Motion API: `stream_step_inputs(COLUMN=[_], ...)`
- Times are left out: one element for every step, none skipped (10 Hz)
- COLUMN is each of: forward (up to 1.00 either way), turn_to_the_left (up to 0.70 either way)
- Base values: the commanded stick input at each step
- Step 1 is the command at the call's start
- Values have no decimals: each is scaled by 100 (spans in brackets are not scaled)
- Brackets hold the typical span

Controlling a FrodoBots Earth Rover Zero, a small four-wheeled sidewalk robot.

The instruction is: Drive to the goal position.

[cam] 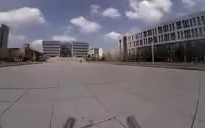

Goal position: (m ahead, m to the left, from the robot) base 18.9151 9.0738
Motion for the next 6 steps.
stream_step_inputs(forward=[70, 70, 70, 70, 70, 70], turn_to_the_left=[6, 6, 6, 6, 6, 6])
